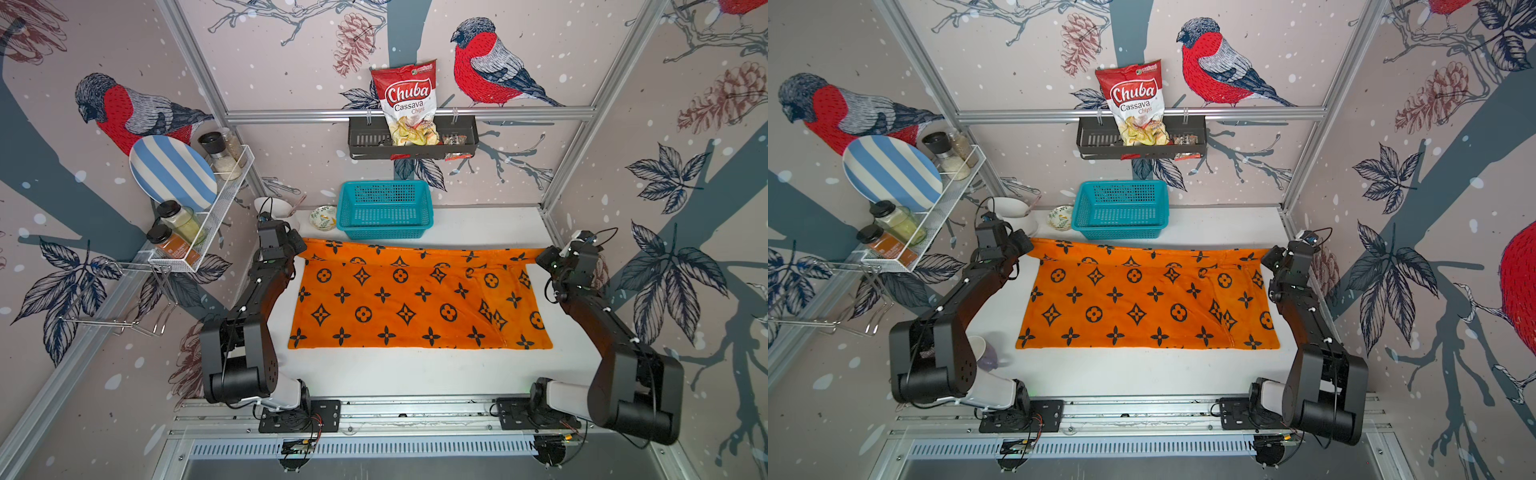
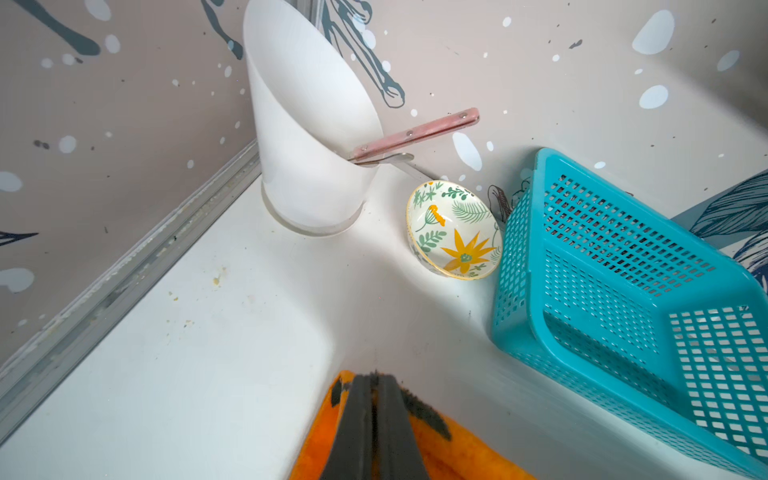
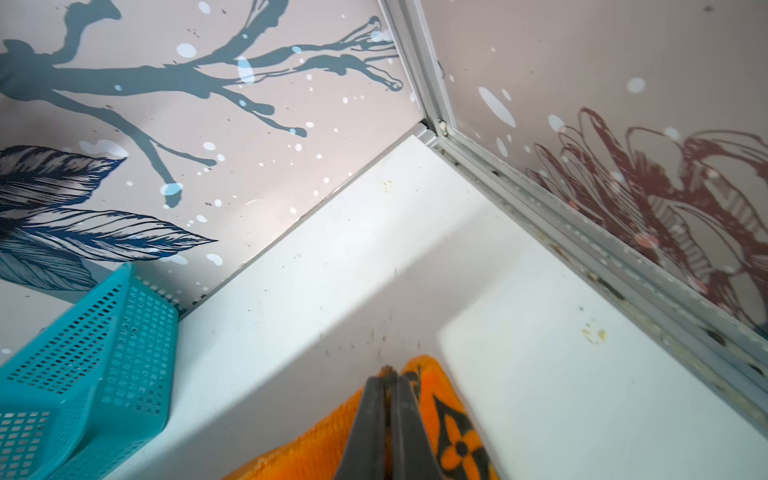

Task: Roll up the pillowcase
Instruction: Fold the pillowcase.

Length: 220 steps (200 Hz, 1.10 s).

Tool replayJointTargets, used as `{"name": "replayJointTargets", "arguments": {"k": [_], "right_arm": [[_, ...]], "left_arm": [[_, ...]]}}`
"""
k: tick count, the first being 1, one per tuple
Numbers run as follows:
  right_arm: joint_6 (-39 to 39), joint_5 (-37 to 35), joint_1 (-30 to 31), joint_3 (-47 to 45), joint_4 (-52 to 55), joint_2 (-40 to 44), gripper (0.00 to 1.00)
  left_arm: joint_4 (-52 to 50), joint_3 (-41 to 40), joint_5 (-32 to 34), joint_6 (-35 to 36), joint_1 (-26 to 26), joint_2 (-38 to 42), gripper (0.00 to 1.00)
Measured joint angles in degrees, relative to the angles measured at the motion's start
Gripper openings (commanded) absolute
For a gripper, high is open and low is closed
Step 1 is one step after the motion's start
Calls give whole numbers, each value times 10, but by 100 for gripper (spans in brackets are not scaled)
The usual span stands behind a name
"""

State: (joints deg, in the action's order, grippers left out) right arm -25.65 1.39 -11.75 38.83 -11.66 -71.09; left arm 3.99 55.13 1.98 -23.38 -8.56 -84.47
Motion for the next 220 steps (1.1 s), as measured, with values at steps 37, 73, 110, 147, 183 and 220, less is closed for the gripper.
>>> {"name": "replayJointTargets", "arguments": {"k": [37, 73, 110, 147, 183, 220], "right_arm": [[-15, -28, -7, -54, 6, 63, 0], [-33, -50, -7, -97, 40, 129, 2], [-61, -70, -8, -113, 89, 190, 2], [-85, -86, -8, -124, 147, 254, 3], [-117, -97, -8, -135, 202, 301, 4], [-151, -110, -8, -141, 268, 343, 4]], "left_arm": [[-2, -50, 21, -29, -1, 28, 0], [-14, -84, 46, -52, -2, 68, 0], [-48, -110, 63, -80, -2, 115, 0], [-96, -132, 79, -97, -2, 160, 0], [-142, -145, 92, -107, -2, 207, 0], [-184, -167, 103, -113, -2, 247, 0]]}}
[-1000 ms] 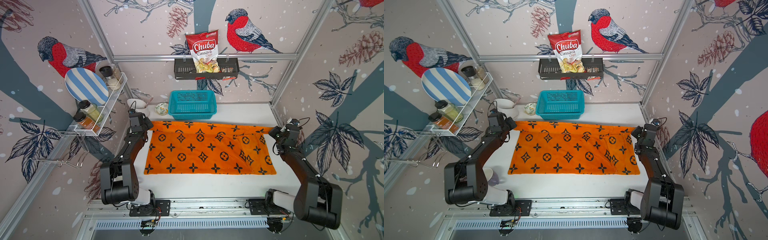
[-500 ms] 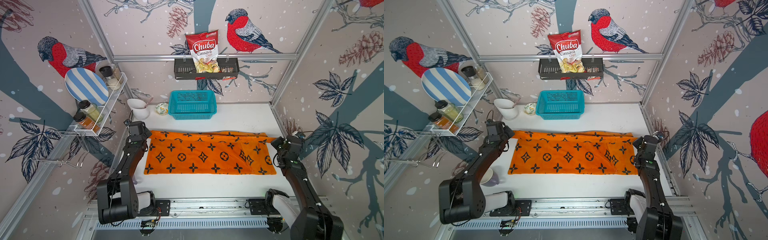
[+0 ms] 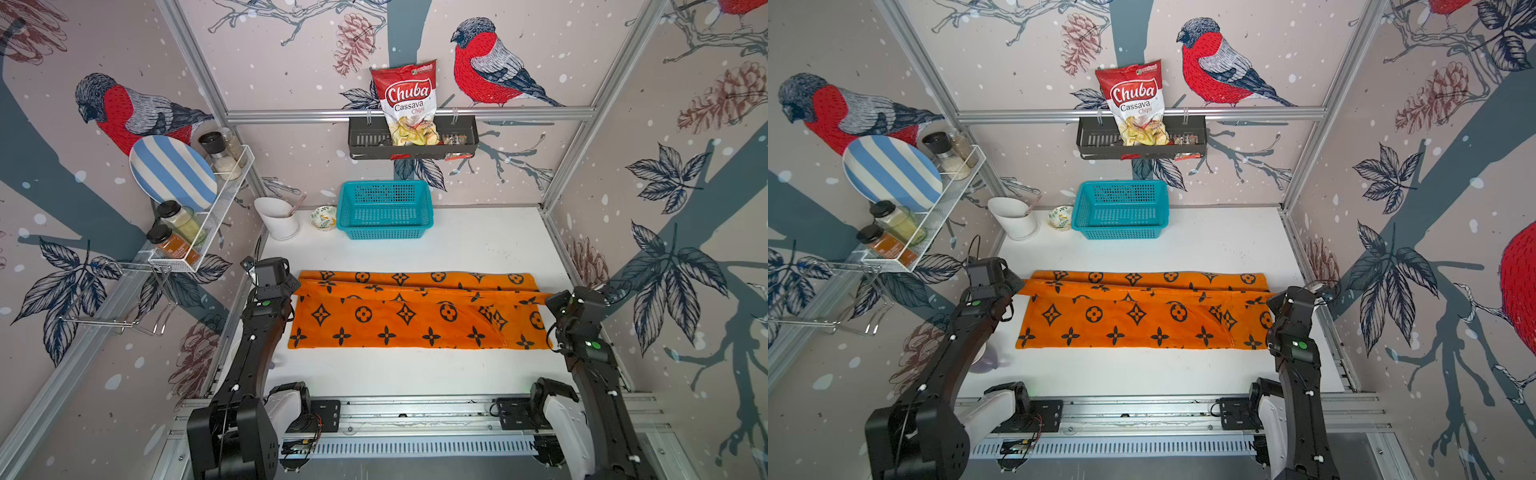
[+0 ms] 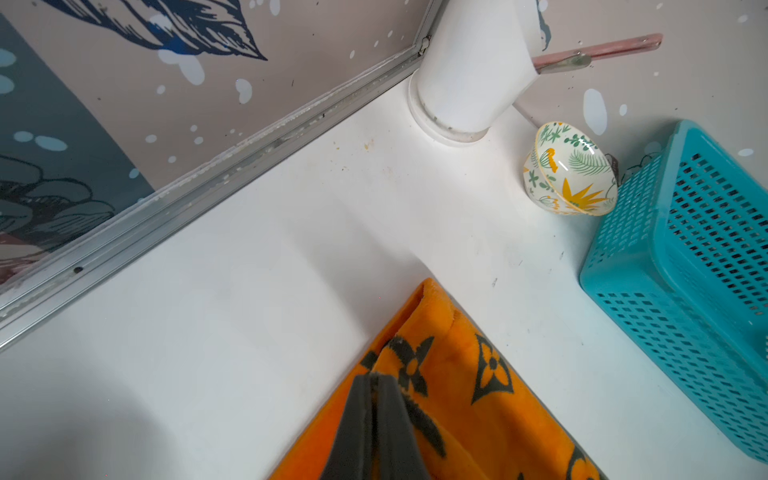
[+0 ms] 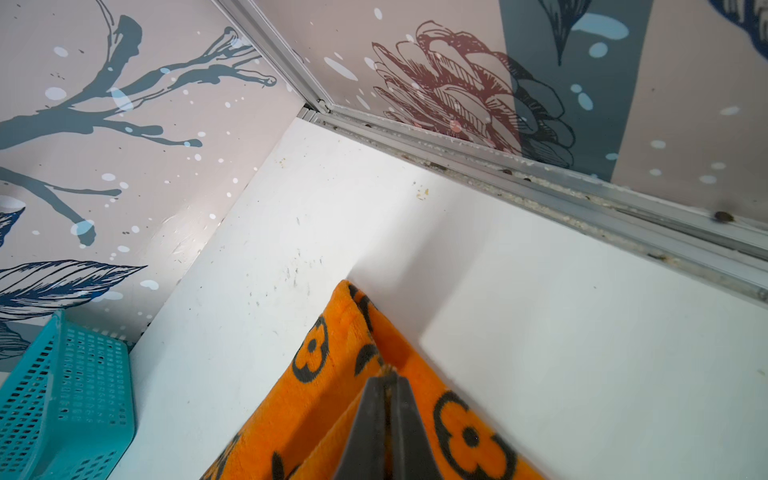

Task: Roll up the pillowcase
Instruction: Fold the pillowcase.

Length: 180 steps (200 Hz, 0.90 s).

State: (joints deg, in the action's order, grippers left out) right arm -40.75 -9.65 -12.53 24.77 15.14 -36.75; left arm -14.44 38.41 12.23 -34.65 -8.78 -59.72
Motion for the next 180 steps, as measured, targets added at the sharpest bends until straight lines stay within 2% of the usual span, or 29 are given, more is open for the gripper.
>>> {"name": "replayJointTargets", "arguments": {"k": [38, 122, 180], "right_arm": [[-21, -17, 4, -10, 56, 46, 4], [-74, -40, 8, -43, 87, 63, 5], [-118, -58, 8, -52, 110, 72, 8]], "left_arm": [[-33, -10, 4, -13, 0, 26, 0], [-60, -43, 28, -32, 0, 38, 0], [-94, -73, 24, -84, 0, 75, 0]]}}
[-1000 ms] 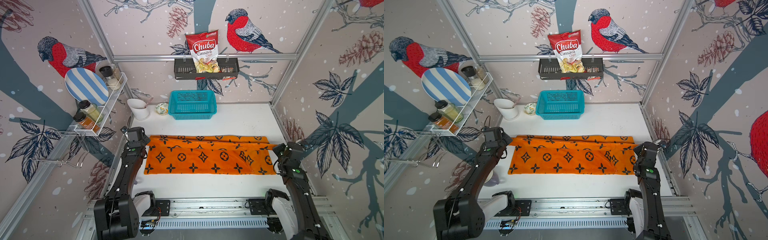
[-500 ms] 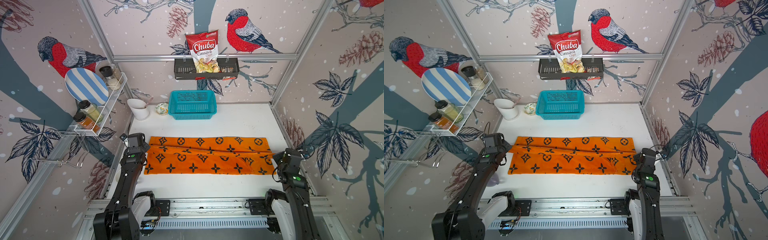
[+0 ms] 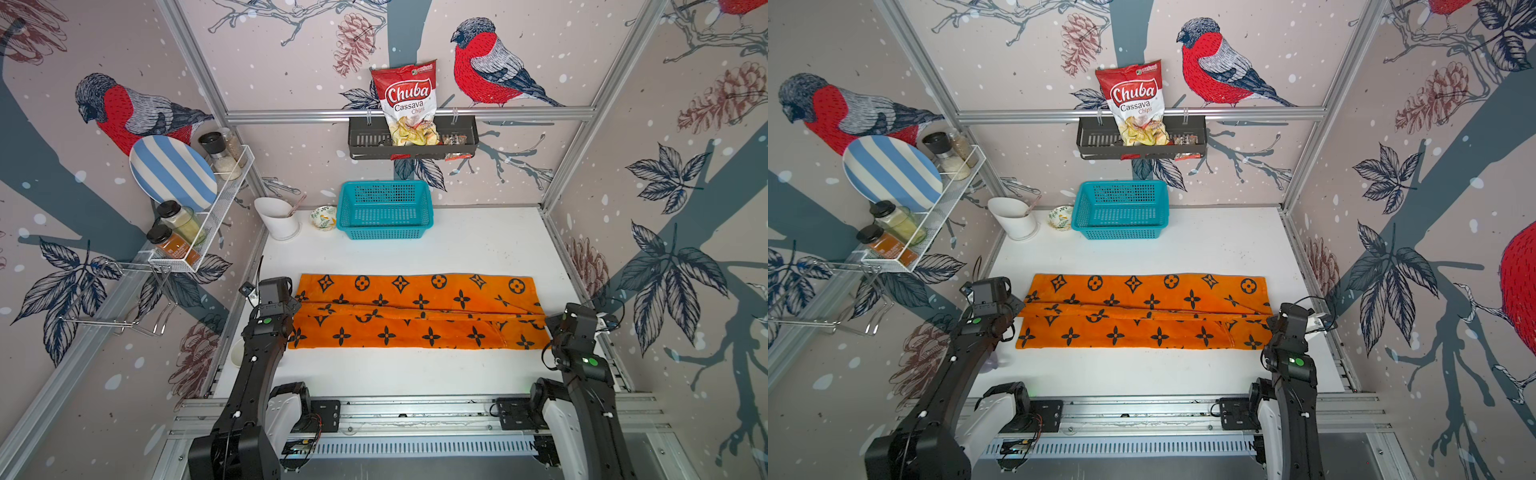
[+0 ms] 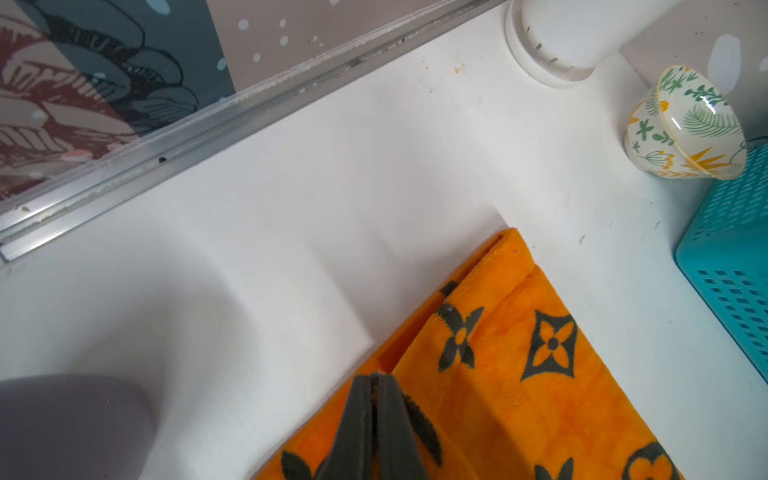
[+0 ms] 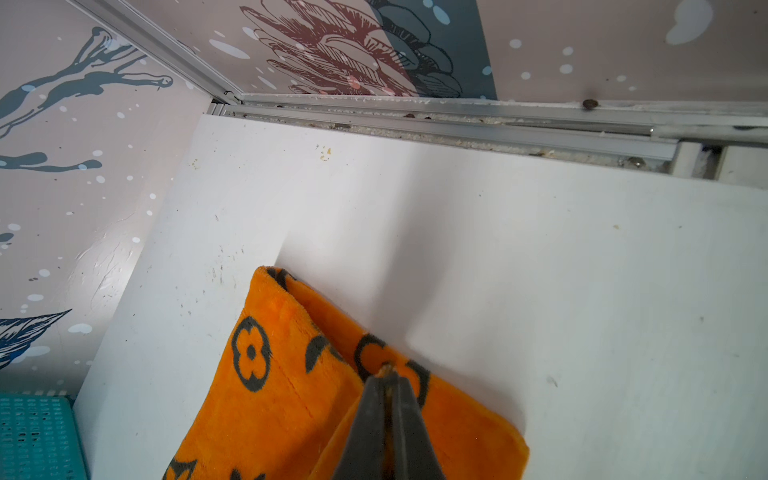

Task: Roll up the pillowcase
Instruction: Fold the pillowcase.

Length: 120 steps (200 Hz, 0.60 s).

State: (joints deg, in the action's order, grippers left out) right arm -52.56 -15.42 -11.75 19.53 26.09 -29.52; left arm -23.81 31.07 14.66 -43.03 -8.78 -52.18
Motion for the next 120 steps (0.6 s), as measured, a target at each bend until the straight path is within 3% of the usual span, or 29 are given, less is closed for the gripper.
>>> {"name": "replayJointTargets", "arguments": {"k": [60, 68, 75, 79, 80, 85, 88, 93, 101, 120], "right_arm": [[-24, -18, 6, 1, 23, 3, 8], [-30, -21, 9, 1, 25, 3, 13], [-31, -21, 9, 1, 28, 4, 23], [-31, -22, 9, 1, 29, 5, 39], [-31, -22, 9, 1, 29, 6, 39], [-33, -24, 9, 2, 31, 6, 64], [-33, -26, 9, 2, 32, 7, 74], [-33, -30, 9, 2, 32, 7, 86], [-36, -34, 9, 4, 35, 6, 96], [-45, -41, 9, 9, 42, 7, 100]], "left_arm": [[-53, -31, -16, -67, 0, 54, 0], [-55, -34, -16, -76, 0, 55, 0], [-59, -36, -16, -82, 0, 56, 0], [-63, -36, -16, -82, 0, 57, 10], [-64, -36, -16, -83, 0, 57, 14], [-69, -36, -16, -89, 0, 59, 31], [-70, -36, -16, -93, 0, 60, 50], [-73, -36, -15, -95, 0, 61, 72], [-79, -34, -14, -100, 0, 64, 94], [-103, -20, -8, -119, -1, 70, 97]]}}
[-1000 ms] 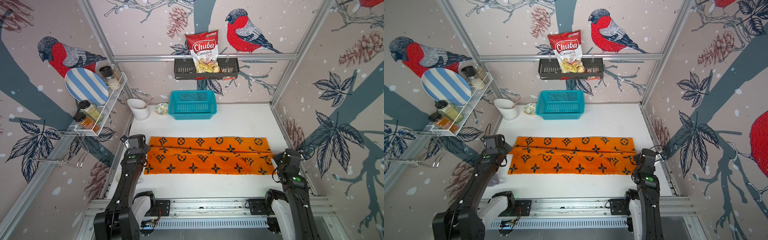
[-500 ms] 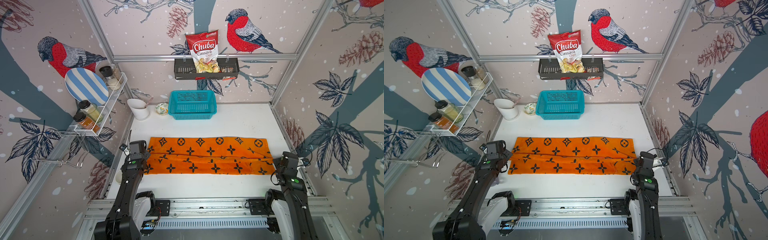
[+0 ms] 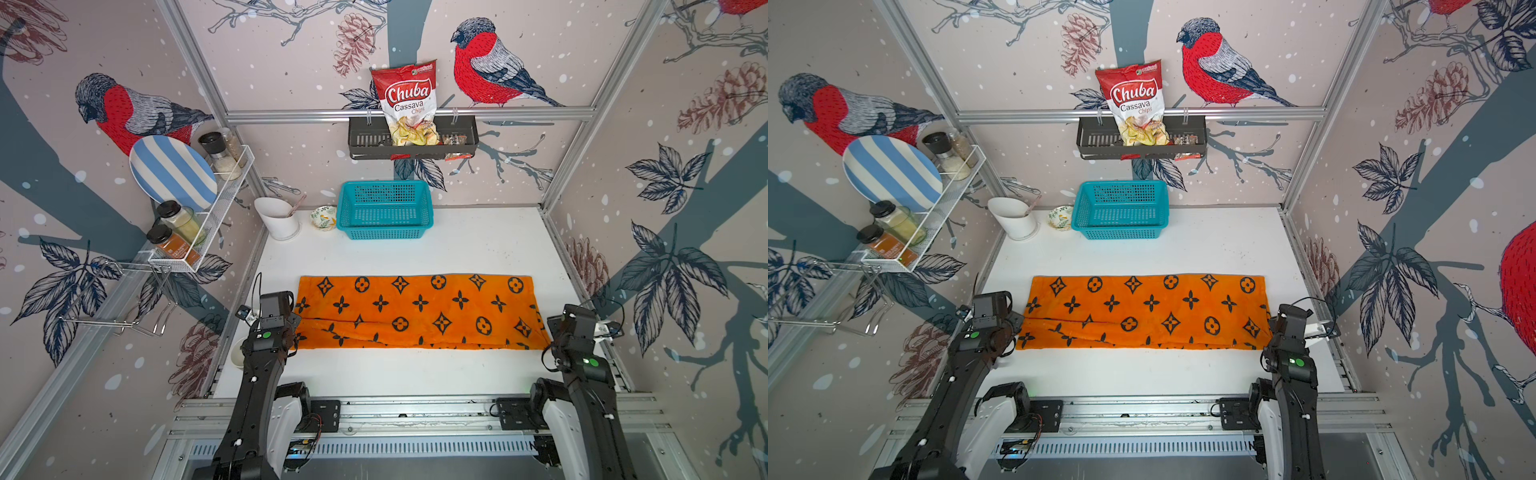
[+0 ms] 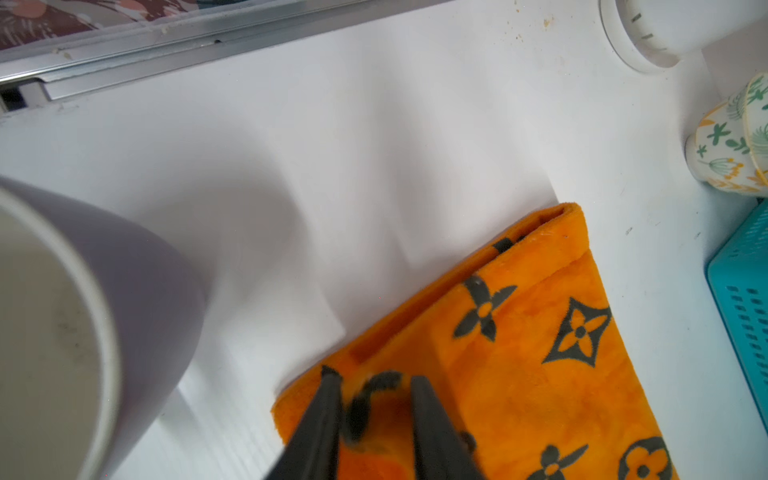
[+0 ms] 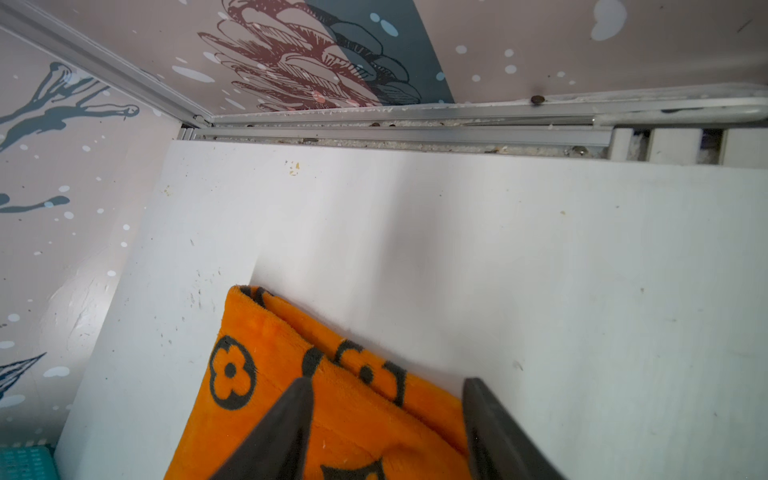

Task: Roll up the pillowcase
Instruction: Fold the pillowcase, then adjust the pillowcase at the center of the board.

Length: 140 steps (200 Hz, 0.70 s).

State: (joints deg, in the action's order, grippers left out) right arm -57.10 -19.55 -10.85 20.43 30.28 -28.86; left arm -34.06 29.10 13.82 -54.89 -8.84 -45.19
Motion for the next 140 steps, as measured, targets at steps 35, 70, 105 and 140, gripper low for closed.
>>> {"name": "replayJointTargets", "arguments": {"k": [35, 70, 105, 140], "right_arm": [[20, 6, 3, 8, -12, -5, 100], [75, 59, 43, 9, -83, -54, 83], [94, 76, 170, 15, -147, -165, 49], [89, 80, 228, 15, -207, -285, 19]], "left_arm": [[-12, 41, 0, 6, 0, -2, 86], [68, 38, -65, 53, 0, -41, 62], [152, -10, -153, 67, 1, -116, 31], [194, -22, -190, 76, 8, -214, 25]]}}
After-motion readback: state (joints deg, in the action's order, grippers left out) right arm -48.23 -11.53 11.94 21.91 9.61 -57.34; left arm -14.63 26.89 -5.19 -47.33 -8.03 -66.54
